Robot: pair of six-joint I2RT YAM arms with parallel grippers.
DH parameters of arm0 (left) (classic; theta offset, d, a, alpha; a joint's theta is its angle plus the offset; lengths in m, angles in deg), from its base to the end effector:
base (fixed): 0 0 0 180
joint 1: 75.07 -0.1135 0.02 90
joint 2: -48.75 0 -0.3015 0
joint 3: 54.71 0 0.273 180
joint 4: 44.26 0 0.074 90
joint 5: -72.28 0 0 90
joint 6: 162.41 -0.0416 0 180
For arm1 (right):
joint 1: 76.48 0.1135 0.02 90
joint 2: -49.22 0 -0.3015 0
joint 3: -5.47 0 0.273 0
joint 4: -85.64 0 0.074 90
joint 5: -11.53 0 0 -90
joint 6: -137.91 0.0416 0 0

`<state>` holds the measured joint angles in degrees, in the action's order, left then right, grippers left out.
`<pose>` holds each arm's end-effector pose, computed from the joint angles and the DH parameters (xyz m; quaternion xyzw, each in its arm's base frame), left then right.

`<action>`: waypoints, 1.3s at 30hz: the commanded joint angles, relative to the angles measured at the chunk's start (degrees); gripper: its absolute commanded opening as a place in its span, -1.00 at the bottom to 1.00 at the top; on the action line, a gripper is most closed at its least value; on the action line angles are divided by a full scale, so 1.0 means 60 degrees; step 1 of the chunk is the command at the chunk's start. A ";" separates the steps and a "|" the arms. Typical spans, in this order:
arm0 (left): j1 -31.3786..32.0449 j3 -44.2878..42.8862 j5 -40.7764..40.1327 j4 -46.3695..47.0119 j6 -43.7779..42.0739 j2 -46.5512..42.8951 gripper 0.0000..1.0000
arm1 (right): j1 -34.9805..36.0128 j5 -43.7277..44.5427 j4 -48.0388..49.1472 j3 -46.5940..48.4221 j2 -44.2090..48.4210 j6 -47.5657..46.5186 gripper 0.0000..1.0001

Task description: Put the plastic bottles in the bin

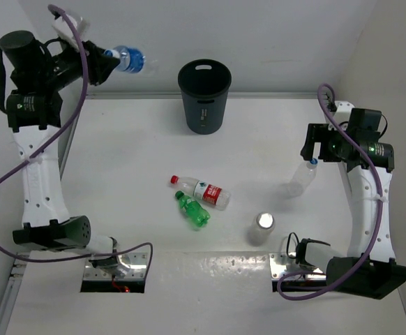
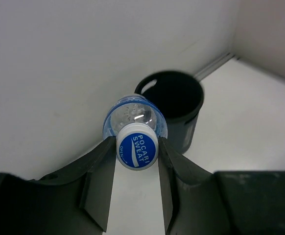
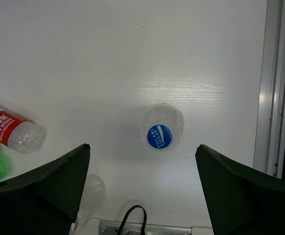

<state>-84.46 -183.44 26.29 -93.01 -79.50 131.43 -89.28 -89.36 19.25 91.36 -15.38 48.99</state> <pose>0.2759 0.0163 0.6042 0.2451 0.6759 -0.1766 0.6722 0.2222 -0.0424 0.4036 0.0752 0.9177 0.0484 0.3871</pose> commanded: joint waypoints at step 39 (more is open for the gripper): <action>0.5080 -0.3602 -0.4654 0.1132 -0.0092 0.4800 0.99 | -0.0343 0.0410 0.0642 -0.0670 -0.0484 -0.1322 0.44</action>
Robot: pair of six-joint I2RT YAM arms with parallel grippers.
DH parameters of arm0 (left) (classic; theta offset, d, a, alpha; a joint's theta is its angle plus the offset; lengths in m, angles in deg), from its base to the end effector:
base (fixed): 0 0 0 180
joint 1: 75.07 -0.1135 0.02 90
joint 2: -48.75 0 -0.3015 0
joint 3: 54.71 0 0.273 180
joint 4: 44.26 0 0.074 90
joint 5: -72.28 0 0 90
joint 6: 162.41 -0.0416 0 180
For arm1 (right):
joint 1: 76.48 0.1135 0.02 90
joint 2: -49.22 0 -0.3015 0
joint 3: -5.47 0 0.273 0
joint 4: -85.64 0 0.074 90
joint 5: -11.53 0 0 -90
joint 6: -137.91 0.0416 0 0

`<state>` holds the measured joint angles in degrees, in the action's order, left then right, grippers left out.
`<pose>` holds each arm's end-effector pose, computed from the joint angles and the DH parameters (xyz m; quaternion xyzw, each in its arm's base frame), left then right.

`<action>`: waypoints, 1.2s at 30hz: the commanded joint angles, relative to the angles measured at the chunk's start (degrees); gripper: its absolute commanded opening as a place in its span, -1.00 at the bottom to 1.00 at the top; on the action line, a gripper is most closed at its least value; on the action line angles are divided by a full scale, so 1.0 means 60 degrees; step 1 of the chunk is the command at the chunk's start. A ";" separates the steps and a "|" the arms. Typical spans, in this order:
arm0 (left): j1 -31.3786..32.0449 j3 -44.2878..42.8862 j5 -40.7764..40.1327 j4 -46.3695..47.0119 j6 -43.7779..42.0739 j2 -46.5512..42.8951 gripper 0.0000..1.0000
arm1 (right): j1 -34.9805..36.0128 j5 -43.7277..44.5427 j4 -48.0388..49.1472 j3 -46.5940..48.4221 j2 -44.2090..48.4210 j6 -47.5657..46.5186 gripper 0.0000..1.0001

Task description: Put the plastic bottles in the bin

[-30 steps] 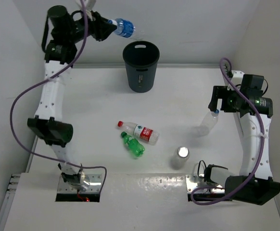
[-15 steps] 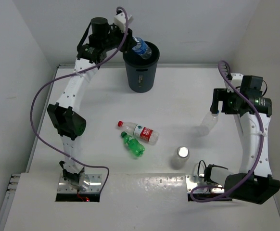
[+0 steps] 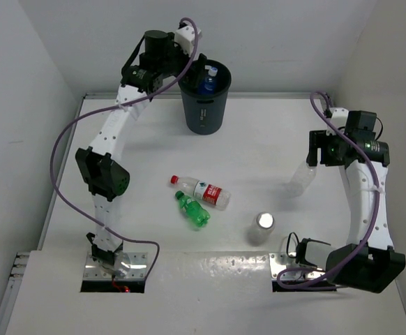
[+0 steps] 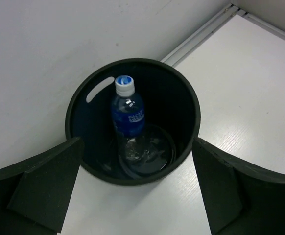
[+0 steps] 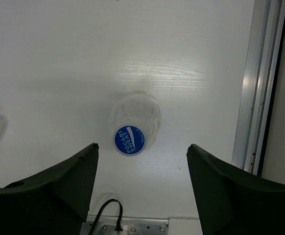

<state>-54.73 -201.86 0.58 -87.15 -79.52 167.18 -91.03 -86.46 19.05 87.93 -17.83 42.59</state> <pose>0.4765 -0.1906 0.4820 0.2797 0.7335 -0.1945 0.5882 0.2317 -0.0542 0.3739 0.0526 0.9397 0.0075 0.3379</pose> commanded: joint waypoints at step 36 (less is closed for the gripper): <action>-0.2188 0.9425 0.1034 -0.1545 -0.0805 -0.8575 0.99 | 0.0681 -0.1756 0.0675 0.2912 -0.1218 0.0563 -0.87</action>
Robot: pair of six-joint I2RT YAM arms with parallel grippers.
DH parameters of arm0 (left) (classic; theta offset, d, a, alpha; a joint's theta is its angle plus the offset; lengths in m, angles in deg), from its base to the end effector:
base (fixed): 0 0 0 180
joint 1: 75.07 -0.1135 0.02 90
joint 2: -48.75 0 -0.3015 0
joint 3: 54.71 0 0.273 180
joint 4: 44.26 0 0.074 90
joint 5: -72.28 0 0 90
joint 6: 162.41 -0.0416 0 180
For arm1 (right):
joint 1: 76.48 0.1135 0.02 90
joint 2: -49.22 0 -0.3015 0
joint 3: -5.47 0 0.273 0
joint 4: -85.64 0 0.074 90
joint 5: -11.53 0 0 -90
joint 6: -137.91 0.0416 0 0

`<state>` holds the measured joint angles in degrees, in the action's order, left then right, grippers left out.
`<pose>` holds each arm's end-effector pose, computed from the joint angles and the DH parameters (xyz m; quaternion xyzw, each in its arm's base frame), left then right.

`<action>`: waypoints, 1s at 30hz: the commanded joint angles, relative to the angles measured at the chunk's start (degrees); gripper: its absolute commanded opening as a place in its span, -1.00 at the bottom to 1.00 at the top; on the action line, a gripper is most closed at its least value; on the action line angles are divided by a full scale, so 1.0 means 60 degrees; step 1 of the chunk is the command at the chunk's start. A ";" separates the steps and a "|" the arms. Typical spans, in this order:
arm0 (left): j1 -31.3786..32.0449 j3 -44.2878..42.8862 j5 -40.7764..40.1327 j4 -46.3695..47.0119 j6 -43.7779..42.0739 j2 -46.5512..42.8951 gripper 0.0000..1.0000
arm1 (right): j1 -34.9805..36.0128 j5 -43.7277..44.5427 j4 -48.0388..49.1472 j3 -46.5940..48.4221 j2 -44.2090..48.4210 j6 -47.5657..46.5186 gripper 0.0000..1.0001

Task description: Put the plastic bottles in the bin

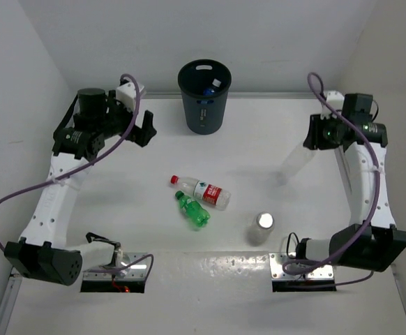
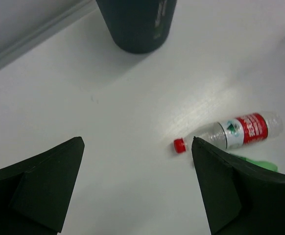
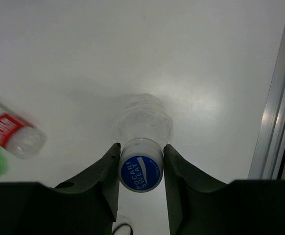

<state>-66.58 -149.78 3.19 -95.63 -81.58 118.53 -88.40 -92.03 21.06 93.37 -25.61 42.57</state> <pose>0.2589 -0.0537 0.4634 0.2230 0.8097 -0.1509 0.5214 0.2743 -0.0479 0.3767 0.0150 0.9382 0.0611 0.3403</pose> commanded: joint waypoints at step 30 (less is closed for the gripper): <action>-0.0478 0.4206 0.1145 0.0909 0.0341 -0.1581 0.85 | 0.5547 0.0884 0.6508 0.8224 -0.6059 0.1844 -1.00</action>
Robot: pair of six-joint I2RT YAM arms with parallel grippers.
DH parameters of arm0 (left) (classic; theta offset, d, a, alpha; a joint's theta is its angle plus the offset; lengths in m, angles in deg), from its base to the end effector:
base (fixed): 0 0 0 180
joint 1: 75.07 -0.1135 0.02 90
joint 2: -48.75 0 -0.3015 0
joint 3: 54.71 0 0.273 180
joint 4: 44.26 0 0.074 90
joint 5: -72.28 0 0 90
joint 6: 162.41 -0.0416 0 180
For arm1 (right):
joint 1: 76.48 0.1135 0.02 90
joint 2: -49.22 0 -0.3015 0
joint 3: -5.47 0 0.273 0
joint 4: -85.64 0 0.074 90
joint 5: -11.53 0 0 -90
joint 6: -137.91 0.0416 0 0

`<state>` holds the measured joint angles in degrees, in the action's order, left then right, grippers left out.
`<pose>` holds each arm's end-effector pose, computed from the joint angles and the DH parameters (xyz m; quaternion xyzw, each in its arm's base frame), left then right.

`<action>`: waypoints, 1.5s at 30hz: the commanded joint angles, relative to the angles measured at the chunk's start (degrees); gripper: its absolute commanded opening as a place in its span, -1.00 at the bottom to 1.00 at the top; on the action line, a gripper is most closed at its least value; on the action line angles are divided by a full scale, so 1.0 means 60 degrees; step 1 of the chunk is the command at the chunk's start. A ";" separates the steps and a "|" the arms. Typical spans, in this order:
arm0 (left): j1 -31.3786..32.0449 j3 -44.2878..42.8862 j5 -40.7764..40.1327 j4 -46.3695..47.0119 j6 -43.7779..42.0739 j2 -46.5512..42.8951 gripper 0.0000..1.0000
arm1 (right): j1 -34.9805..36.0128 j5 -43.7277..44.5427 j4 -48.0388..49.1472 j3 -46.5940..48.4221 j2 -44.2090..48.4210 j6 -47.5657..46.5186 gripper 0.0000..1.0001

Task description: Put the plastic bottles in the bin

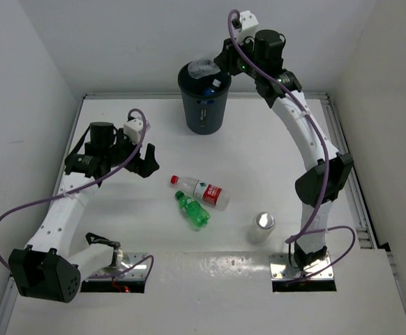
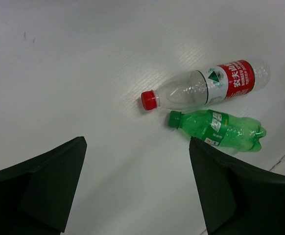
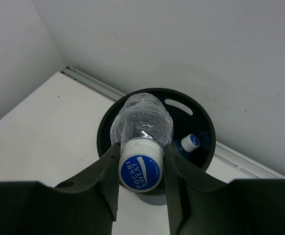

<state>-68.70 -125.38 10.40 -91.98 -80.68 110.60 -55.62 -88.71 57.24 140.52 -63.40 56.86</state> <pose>0.2301 -0.0454 0.3517 0.2154 0.8547 -0.2122 0.4220 0.4670 0.1859 0.4840 -0.1362 0.7298 0.2355 0.6272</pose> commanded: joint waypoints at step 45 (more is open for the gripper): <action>0.1793 -0.0444 0.1627 0.0593 -0.9519 0.5028 0.67 | -0.2466 -0.2322 -0.4866 -0.5815 0.6069 -0.0891 0.60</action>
<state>-60.31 -125.45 16.50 -89.90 -131.56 139.05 -69.56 -101.82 30.35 105.63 -29.94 53.78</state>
